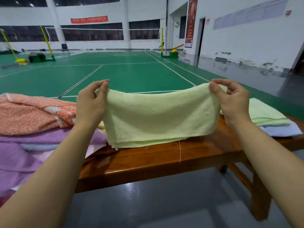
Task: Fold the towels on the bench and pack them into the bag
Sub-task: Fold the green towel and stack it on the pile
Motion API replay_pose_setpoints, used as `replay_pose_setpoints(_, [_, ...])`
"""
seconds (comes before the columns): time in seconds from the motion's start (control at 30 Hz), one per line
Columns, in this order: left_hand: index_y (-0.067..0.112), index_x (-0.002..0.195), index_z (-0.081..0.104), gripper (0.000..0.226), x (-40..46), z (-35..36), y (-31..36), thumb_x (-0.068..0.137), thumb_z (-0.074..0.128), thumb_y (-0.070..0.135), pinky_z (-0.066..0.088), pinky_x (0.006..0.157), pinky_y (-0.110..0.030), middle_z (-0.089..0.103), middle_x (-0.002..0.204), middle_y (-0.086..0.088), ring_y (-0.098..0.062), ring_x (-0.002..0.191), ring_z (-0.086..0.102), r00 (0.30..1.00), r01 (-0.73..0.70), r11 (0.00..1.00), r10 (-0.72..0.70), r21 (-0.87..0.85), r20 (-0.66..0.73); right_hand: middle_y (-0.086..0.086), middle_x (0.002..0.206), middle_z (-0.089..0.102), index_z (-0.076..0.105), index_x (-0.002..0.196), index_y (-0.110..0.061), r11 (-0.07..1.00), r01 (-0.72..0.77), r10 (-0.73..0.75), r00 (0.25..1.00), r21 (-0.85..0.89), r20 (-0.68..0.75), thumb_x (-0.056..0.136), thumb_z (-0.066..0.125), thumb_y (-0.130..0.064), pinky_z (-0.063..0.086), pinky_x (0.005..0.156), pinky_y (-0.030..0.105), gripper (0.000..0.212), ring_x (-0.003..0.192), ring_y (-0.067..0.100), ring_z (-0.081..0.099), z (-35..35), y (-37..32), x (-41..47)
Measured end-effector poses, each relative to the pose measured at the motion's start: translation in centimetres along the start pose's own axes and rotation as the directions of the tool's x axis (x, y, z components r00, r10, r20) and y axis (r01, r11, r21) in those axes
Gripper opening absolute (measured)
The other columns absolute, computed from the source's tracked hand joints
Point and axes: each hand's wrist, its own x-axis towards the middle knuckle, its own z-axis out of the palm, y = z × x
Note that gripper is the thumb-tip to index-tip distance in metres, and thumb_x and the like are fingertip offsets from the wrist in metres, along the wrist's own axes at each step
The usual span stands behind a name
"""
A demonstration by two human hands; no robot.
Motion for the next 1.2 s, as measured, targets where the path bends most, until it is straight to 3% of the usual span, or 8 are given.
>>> replay_pose_setpoints(0.13, [0.022,0.124,0.070,0.031,-0.1,0.3,-0.3,0.105,0.051,0.037,0.050,0.087,-0.037,0.068,0.112,0.002,-0.017,0.100,0.061,0.990,0.057,0.985,-0.077,0.162,0.115,-0.019,0.052,0.037,0.075,0.104,-0.017,0.999,0.009,-0.009,1.000,-0.034,0.001,0.087,0.079,-0.026,0.040,0.053,0.015,0.020,0.051,0.000,0.037,-0.1,0.5,0.2])
replay_pose_setpoints(0.3, [0.026,0.117,0.071,0.022,-0.2,0.4,0.2,0.104,0.054,0.030,0.035,0.056,-0.030,0.059,0.097,0.000,-0.014,0.066,0.044,0.956,0.268,0.958,-0.250,-0.106,0.156,0.004,0.070,0.042,0.077,0.093,-0.028,0.999,-0.003,0.002,1.000,-0.046,-0.013,0.083,0.082,-0.033,0.044,0.062,0.023,0.012,0.067,0.015,0.040,0.0,1.2,0.5])
replay_pose_setpoints(0.43, [0.030,0.122,0.068,0.031,-0.2,0.3,0.7,0.094,0.064,0.017,0.048,0.072,-0.032,0.065,0.108,-0.007,-0.021,0.090,0.058,0.945,0.308,0.894,-0.249,-0.326,0.210,-0.013,0.060,0.029,0.078,0.096,-0.031,1.000,0.001,-0.001,0.998,-0.013,-0.059,0.083,0.081,-0.040,0.039,0.063,0.031,0.016,0.059,0.010,0.030,-0.1,1.7,0.8])
replay_pose_setpoints(0.53, [0.034,0.125,0.064,0.034,-0.5,0.3,1.5,0.097,0.065,0.015,0.052,0.074,-0.029,0.067,0.108,-0.004,-0.013,0.090,0.061,0.983,0.174,0.916,-0.138,-0.361,0.122,-0.008,0.068,0.044,0.075,0.104,-0.036,1.000,0.021,-0.022,0.998,-0.013,-0.054,0.084,0.079,-0.043,0.043,0.065,0.038,0.022,0.065,0.019,0.040,-0.4,1.4,0.8])
replay_pose_setpoints(0.73, [0.032,0.124,0.060,0.024,0.1,0.2,3.5,0.102,0.058,0.022,0.048,0.072,-0.013,0.059,0.110,0.007,0.007,0.085,0.055,0.993,-0.113,0.991,0.110,-0.075,-0.050,0.001,0.117,0.067,0.061,0.121,-0.041,0.999,0.048,-0.050,0.990,0.019,0.130,0.089,0.077,-0.019,0.059,0.073,0.027,0.042,0.093,0.011,0.068,-0.6,0.2,1.6])
replay_pose_setpoints(0.9, [0.028,0.130,0.059,0.031,-0.3,1.6,0.1,0.102,0.054,0.017,0.047,0.093,-0.035,0.061,0.120,-0.007,-0.021,0.100,0.059,0.981,0.114,0.980,-0.138,0.165,0.138,0.008,0.118,0.064,0.065,0.125,-0.027,0.953,-0.138,0.201,0.954,-0.270,0.222,0.084,0.082,-0.017,0.053,0.096,0.035,0.046,0.111,0.017,0.060,-0.8,3.8,1.8])
replay_pose_setpoints(1.07, [0.017,0.137,0.053,0.035,-3.3,3.8,-4.9,0.101,0.053,0.019,0.046,0.091,-0.033,0.067,0.119,-0.013,-0.025,0.097,0.062,0.871,0.179,0.834,-0.381,0.523,0.310,0.005,0.119,0.065,0.062,0.129,-0.021,0.719,-0.087,0.415,0.850,-0.690,0.325,0.080,0.085,-0.030,0.047,0.090,0.031,0.054,0.104,0.020,0.060,-0.5,9.4,-0.2])
replay_pose_setpoints(1.2, [0.013,0.140,0.047,0.044,-3.3,4.1,-3.4,0.100,0.055,0.029,0.043,0.100,-0.047,0.052,0.134,-0.021,-0.041,0.121,0.051,0.926,0.008,0.691,-0.279,0.723,0.256,0.003,0.125,0.059,0.057,0.129,-0.023,0.476,0.106,0.301,0.913,-0.873,0.275,0.085,0.077,-0.042,0.052,0.090,0.040,0.052,0.106,0.024,0.060,-0.4,8.2,0.3])
